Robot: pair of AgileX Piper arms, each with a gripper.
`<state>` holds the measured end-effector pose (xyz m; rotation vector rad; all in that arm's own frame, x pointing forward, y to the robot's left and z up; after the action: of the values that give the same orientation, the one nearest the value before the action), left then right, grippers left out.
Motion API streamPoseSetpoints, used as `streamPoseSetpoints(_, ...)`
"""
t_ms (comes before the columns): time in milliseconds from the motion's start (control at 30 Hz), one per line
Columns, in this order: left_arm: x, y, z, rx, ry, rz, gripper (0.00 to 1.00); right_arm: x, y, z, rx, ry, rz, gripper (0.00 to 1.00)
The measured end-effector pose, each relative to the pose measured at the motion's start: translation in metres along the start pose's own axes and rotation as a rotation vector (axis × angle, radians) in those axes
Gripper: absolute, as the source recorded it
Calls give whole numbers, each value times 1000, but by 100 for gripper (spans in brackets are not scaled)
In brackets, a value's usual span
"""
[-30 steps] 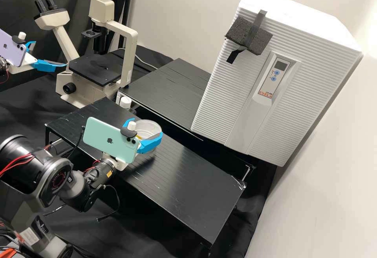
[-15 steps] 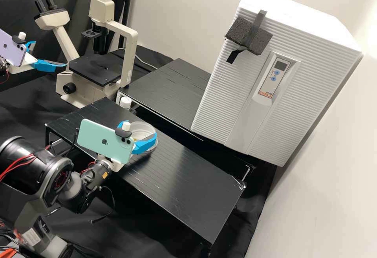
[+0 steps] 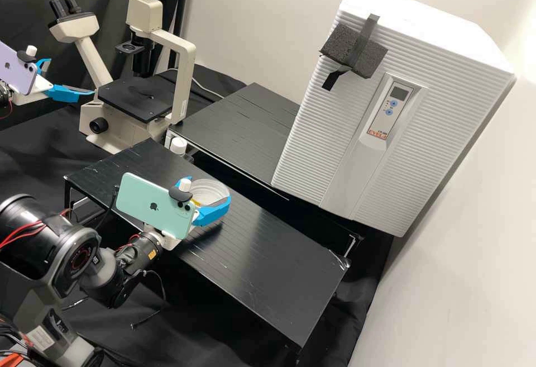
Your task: Close the petri dish lid.
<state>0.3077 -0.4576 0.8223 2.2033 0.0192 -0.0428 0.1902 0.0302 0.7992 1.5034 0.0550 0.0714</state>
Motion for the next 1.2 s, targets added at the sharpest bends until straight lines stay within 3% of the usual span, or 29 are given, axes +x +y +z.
streamPoseSetpoints(33,0,0,0,0,0,0,100,0,0,0,-1,0,0,0)
streamPoseSetpoints(400,0,0,0,0,0,0,100,-1,0,2,-4,-7,-3,0)
streamPoseSetpoints(767,0,0,0,0,0,0,100,-3,-3,-9,4,49,-19,0)
streamPoseSetpoints(1200,0,0,0,0,0,0,100,-2,-3,-3,2,16,-14,0)
